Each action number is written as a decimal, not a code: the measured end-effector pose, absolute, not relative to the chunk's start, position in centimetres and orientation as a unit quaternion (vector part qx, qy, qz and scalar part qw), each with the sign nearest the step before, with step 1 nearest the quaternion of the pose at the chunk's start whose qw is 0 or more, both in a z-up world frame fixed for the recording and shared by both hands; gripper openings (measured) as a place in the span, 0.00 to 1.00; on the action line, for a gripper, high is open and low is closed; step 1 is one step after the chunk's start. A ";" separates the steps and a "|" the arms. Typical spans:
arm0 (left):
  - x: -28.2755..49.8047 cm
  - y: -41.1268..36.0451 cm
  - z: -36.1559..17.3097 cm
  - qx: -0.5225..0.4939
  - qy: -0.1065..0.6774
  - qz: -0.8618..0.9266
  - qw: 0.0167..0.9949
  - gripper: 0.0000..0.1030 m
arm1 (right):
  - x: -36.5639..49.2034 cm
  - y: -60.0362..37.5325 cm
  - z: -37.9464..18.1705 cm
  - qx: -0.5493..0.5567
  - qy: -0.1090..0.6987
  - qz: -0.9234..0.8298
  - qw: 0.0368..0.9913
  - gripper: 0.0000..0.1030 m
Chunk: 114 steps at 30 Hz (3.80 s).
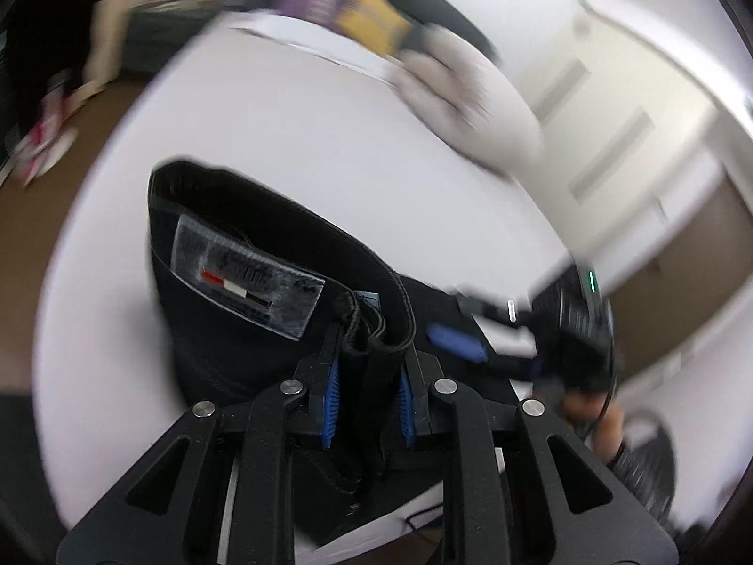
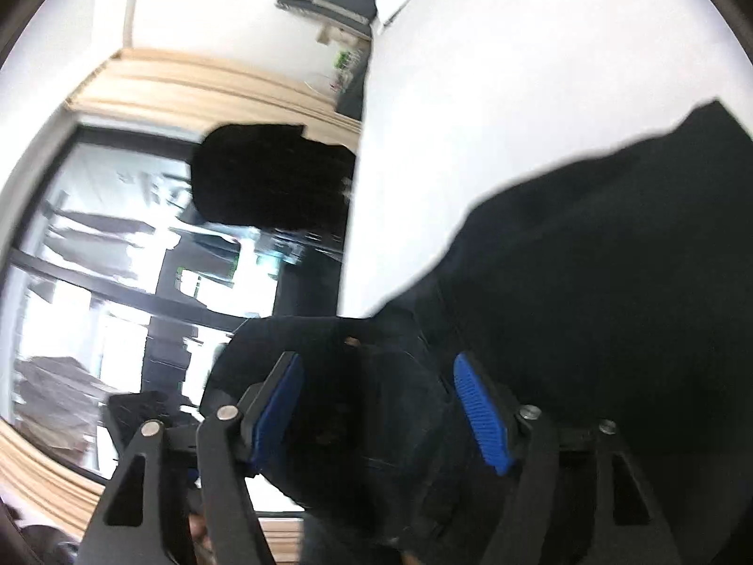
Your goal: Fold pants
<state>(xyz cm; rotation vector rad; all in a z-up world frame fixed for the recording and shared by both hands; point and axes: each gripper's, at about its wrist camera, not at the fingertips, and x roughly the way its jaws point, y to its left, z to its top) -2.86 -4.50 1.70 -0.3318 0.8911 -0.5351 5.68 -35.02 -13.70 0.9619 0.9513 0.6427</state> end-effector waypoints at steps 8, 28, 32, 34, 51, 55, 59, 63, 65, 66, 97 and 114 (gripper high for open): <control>-2.4 -14.2 -2.4 -0.034 0.457 -0.315 0.831 0.16 | 7.2 -37.3 -14.5 0.438 0.455 0.327 0.703 0.88; -7.2 -19.6 -4.3 0.073 0.435 -0.360 0.822 0.14 | 10.5 -31.8 -16.7 0.306 0.525 0.346 0.715 0.18; -7.1 -20.2 -3.6 0.080 0.429 -0.371 0.820 0.13 | 10.0 -32.4 -15.0 0.269 0.517 0.324 0.745 0.16; -7.1 -21.1 -3.2 0.081 0.422 -0.380 0.819 0.12 | 9.8 -33.4 -14.1 0.257 0.515 0.313 0.756 0.15; -6.7 -31.4 -2.9 0.078 0.417 -0.453 0.784 0.11 | 7.8 -43.5 -12.1 0.193 0.546 0.204 0.789 0.15; -5.6 -31.7 -4.2 0.075 0.436 -0.447 0.778 0.11 | 8.1 -43.8 -14.2 0.196 0.556 0.204 0.781 0.15; -5.0 -32.7 -5.9 0.070 0.460 -0.453 0.761 0.11 | 7.7 -45.4 -17.3 0.242 0.551 0.222 0.767 0.17; -4.0 -32.6 -4.7 0.036 0.476 -0.484 0.733 0.14 | 6.6 -47.5 -18.7 0.311 0.520 0.241 0.758 0.25; -4.0 -31.4 -3.6 0.018 0.478 -0.496 0.725 0.14 | 5.8 -48.3 -18.1 0.312 0.508 0.228 0.770 0.32; -3.9 -30.2 -2.8 0.005 0.475 -0.502 0.723 0.14 | 5.4 -48.8 -17.7 0.314 0.503 0.219 0.775 0.35; 0.3 -21.2 -11.2 0.040 0.518 -0.325 0.790 0.14 | -4.7 -43.3 -11.7 0.294 0.471 0.176 0.813 0.15; -1.0 -21.9 -10.8 0.062 0.512 -0.322 0.794 0.14 | -1.7 -46.1 -14.8 0.346 0.478 0.113 0.800 0.41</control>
